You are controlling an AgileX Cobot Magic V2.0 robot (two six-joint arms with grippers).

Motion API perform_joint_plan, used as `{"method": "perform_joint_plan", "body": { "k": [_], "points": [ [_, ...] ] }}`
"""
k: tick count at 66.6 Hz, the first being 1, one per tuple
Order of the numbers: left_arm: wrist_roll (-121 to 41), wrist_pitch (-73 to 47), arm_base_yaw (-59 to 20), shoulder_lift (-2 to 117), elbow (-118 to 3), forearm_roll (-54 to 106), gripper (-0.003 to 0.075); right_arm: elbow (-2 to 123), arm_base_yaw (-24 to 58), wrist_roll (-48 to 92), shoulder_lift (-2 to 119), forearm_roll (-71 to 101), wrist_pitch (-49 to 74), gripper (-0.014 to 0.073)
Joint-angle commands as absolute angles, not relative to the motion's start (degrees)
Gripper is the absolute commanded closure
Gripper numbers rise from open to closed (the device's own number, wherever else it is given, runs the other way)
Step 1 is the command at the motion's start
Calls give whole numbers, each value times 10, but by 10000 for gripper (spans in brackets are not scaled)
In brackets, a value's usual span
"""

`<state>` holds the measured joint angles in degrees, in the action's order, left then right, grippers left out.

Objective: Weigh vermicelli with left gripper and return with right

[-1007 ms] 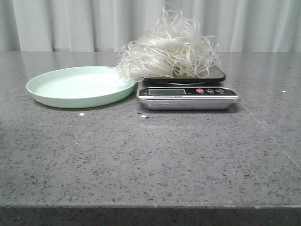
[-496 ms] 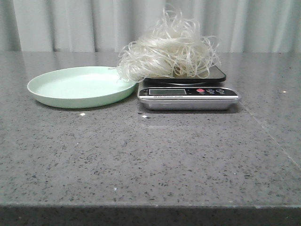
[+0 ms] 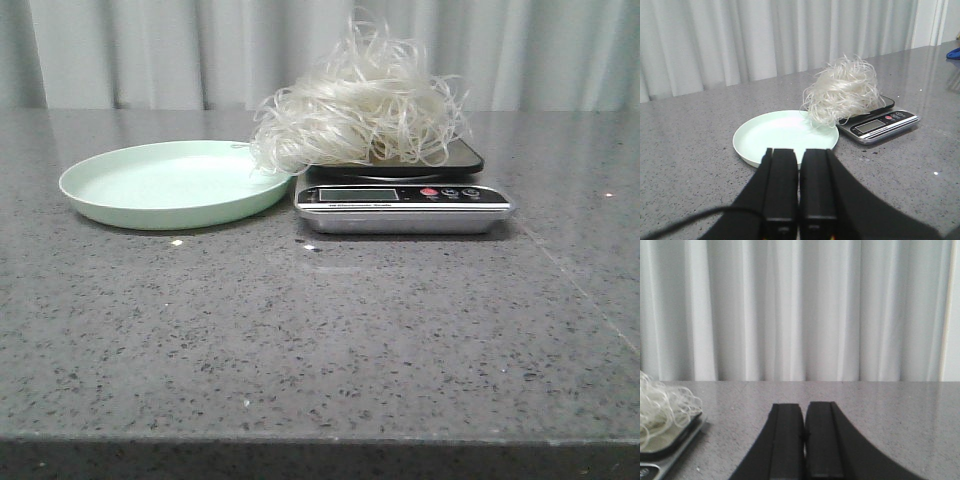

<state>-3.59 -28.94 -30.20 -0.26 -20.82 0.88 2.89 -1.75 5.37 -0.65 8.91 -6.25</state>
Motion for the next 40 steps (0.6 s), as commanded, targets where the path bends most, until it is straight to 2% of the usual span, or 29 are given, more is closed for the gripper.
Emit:
{"method": "perform_joint_plan", "body": {
  "k": [1, 11, 19, 29, 40],
  "points": [
    [-30, -241, -302, -1, -221, 9, 594, 119, -20, 55, 30, 93, 9, 426],
    [-30, -241, -302, -1, -221, 9, 594, 225, -20, 55, 151, 93, 144, 426],
    [-30, -241, -302, -1, -221, 9, 594, 243, -6, 55, 220, 94, 125, 426],
    [-30, -241, -302, -1, -221, 9, 594, 245, 40, 55, 252, 103, 99, 426],
    [-30, -241, -302, -1, -221, 9, 594, 324, 85, 69, 331, 102, 144, 421]
  ]
}}
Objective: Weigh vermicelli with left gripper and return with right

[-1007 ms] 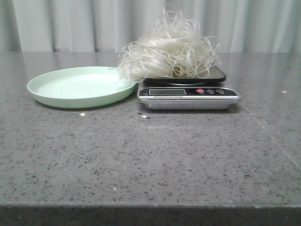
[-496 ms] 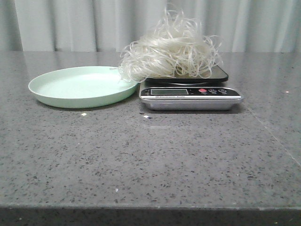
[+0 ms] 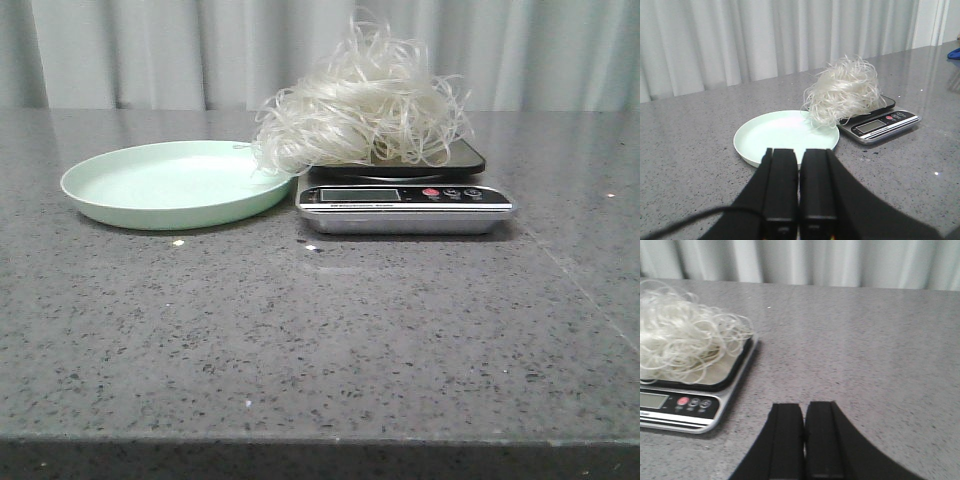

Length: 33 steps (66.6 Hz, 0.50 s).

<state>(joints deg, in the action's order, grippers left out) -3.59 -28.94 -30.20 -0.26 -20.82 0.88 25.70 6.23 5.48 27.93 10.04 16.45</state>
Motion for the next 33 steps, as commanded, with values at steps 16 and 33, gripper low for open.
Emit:
{"method": "perform_joint_plan", "body": {
  "k": [16, 33],
  "points": [
    [-30, -241, -302, -1, -221, 9, 594, 579, 177, 85, 543, 102, 296, 43],
    [-30, -241, -302, -1, -221, 9, 594, 820, 259, 86, 765, 101, 381, -11]
  ]
}}
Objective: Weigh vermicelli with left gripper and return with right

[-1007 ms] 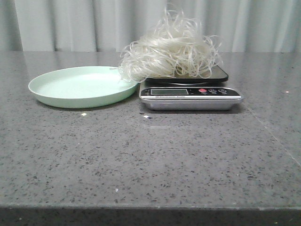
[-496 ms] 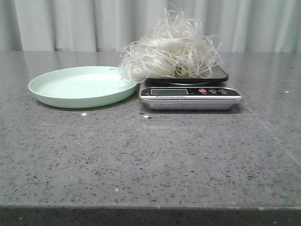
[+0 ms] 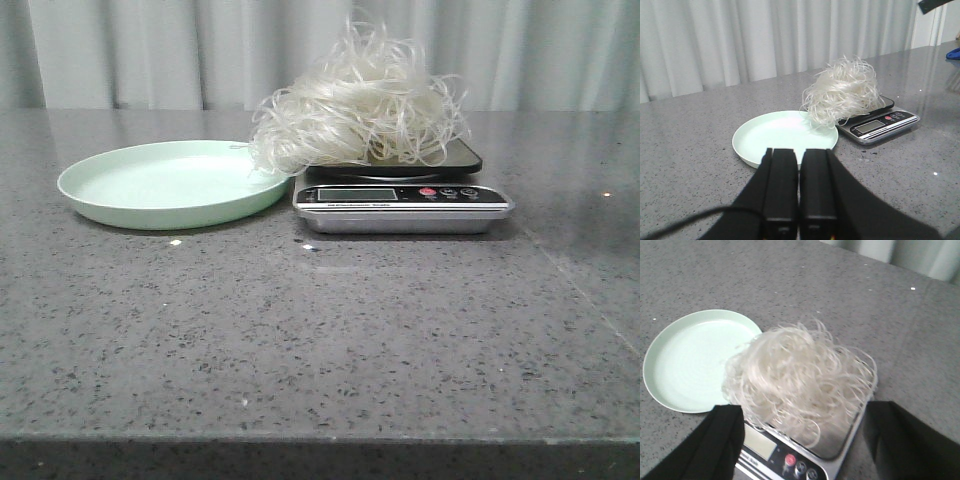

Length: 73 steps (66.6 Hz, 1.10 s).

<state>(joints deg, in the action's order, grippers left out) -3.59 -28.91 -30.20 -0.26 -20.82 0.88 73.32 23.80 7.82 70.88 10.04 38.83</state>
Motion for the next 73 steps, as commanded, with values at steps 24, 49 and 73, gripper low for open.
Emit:
{"method": "perform_joint_plan", "body": {
  "k": [24, 49, 73],
  "points": [
    [-30, -241, -302, -1, -221, 9, 594, 992, 266, 86, 989, 101, 522, -11],
    [-30, -241, -302, -1, -221, 9, 594, 1083, 266, 86, 1112, 101, 672, 111],
    [-30, -241, -302, -1, -221, 9, 594, 1233, 266, 85, 1119, 103, 769, 459]
  ]
}}
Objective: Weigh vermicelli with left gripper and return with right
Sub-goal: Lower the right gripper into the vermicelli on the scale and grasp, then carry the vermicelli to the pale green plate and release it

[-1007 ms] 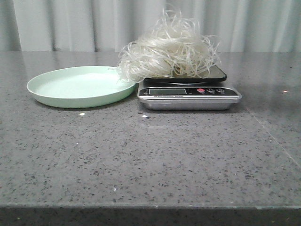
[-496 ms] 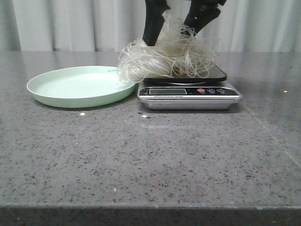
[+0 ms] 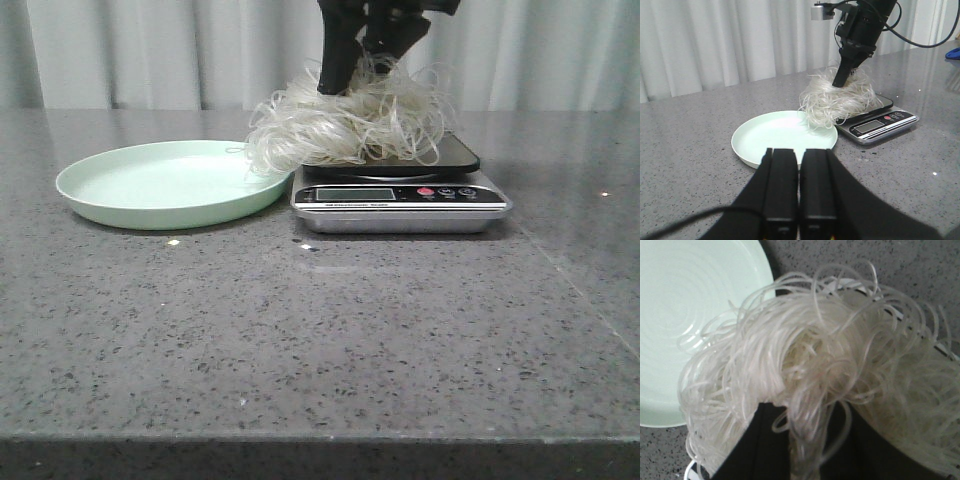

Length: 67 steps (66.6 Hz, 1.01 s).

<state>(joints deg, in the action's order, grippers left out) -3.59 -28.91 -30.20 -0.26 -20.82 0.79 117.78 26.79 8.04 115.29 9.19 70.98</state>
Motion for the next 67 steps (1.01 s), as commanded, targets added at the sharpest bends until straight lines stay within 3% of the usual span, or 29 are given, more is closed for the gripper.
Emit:
{"method": "perform_joint_plan", "body": {
  "k": [1, 15, 37, 53, 61, 67],
  "points": [
    [-30, -241, -302, -1, -221, 9, 594, 1236, 266, 85, 1118, 105, 769, 459],
    [-30, -241, -302, -1, -221, 9, 594, 1313, 281, 85, 1108, 164, 752, 459],
    [-30, -241, -302, -1, -221, 9, 594, 1313, 362, 86, 1165, 167, 636, 456],
    [-30, -241, -302, -1, -221, 9, 594, 1313, 393, 116, 1219, 157, 625, 448],
    [-30, -241, -302, -1, -221, 9, 594, 1313, 386, 115, 1224, 153, 641, 335],
    [-30, -241, -302, -1, -221, 9, 594, 1314, 382, 115, 1215, 153, 643, 137]
  ]
}}
